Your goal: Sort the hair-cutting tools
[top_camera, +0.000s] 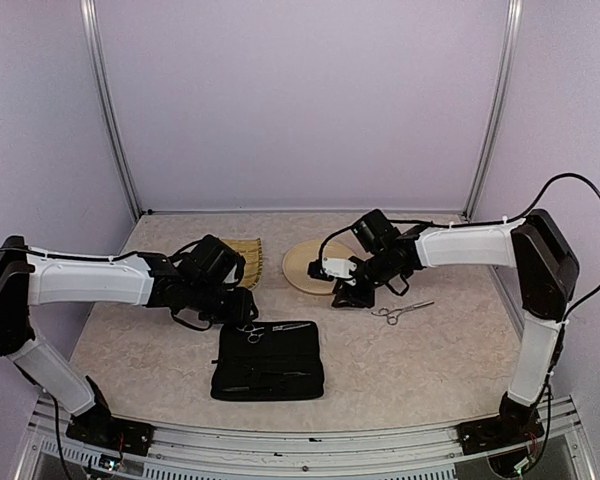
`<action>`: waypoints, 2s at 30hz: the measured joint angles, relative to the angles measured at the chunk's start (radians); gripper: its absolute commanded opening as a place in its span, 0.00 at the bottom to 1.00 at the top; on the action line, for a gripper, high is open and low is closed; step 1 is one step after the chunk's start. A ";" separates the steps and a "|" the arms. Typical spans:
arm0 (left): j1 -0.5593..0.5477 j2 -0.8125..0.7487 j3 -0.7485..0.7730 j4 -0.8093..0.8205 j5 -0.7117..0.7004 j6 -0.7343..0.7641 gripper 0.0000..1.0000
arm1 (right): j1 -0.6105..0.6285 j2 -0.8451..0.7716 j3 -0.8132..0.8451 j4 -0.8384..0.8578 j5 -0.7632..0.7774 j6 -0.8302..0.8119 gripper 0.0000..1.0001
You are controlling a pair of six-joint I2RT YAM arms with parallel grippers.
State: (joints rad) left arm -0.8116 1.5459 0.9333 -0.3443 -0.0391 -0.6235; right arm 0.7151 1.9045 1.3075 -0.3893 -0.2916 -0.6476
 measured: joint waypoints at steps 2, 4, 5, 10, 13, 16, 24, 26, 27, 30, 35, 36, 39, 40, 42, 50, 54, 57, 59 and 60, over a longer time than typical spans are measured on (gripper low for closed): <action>0.002 -0.001 0.020 0.001 -0.024 0.008 0.48 | -0.070 -0.027 -0.020 -0.018 -0.003 0.009 0.35; 0.002 -0.001 0.043 0.015 -0.046 0.019 0.48 | -0.130 -0.057 -0.044 -0.032 -0.005 0.021 0.35; 0.003 -0.001 0.061 0.029 -0.056 0.025 0.48 | -0.169 -0.079 -0.063 -0.040 -0.006 0.032 0.35; 0.008 0.018 0.154 0.099 -0.067 0.044 0.48 | -0.246 -0.148 -0.142 -0.074 0.052 0.069 0.40; 0.008 0.059 0.213 0.130 -0.063 0.054 0.48 | -0.244 -0.152 -0.177 -0.082 0.091 0.085 0.43; 0.008 0.108 0.261 0.145 -0.051 0.063 0.48 | -0.243 -0.150 -0.194 -0.099 0.117 0.096 0.44; 0.001 0.172 0.319 0.142 -0.025 0.070 0.48 | -0.242 -0.087 -0.140 -0.090 0.145 0.137 0.39; -0.004 0.172 0.319 0.142 -0.023 0.069 0.48 | -0.242 -0.061 -0.110 -0.084 0.144 0.142 0.39; -0.005 0.172 0.319 0.141 -0.022 0.068 0.48 | -0.240 -0.047 -0.093 -0.083 0.145 0.145 0.39; -0.008 0.172 0.319 0.142 -0.021 0.066 0.48 | -0.240 -0.013 -0.071 -0.076 0.146 0.144 0.39; -0.008 0.172 0.319 0.146 -0.021 0.067 0.48 | -0.235 0.010 -0.081 -0.092 0.147 0.128 0.40; -0.008 0.172 0.319 0.148 -0.021 0.067 0.48 | -0.234 0.008 -0.089 -0.095 0.146 0.122 0.40; -0.008 0.173 0.319 0.160 -0.017 0.069 0.48 | -0.227 -0.010 -0.121 -0.109 0.141 0.103 0.40; -0.008 0.175 0.319 0.165 -0.014 0.071 0.48 | -0.223 -0.025 -0.138 -0.121 0.142 0.093 0.39; -0.006 0.184 0.319 0.179 -0.002 0.072 0.48 | -0.214 -0.064 -0.185 -0.140 0.147 0.080 0.40; 0.006 0.256 0.319 0.217 0.061 0.096 0.48 | -0.206 -0.282 -0.423 -0.175 0.271 0.034 0.41; 0.013 0.275 0.319 0.225 0.089 0.107 0.48 | -0.207 -0.352 -0.493 -0.175 0.336 0.023 0.40; 0.014 0.277 0.319 0.226 0.104 0.111 0.48 | -0.212 -0.364 -0.500 -0.183 0.363 0.020 0.40; 0.015 0.277 0.319 0.233 0.110 0.114 0.48 | -0.224 -0.374 -0.504 -0.189 0.386 0.016 0.40; 0.015 0.277 0.319 0.234 0.111 0.115 0.48 | -0.232 -0.380 -0.505 -0.190 0.397 0.012 0.40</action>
State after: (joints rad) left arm -0.7967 1.8225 1.2518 -0.1104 0.0719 -0.5083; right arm 0.4831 1.5246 0.8024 -0.5797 0.1059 -0.6353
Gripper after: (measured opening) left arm 0.480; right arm 0.403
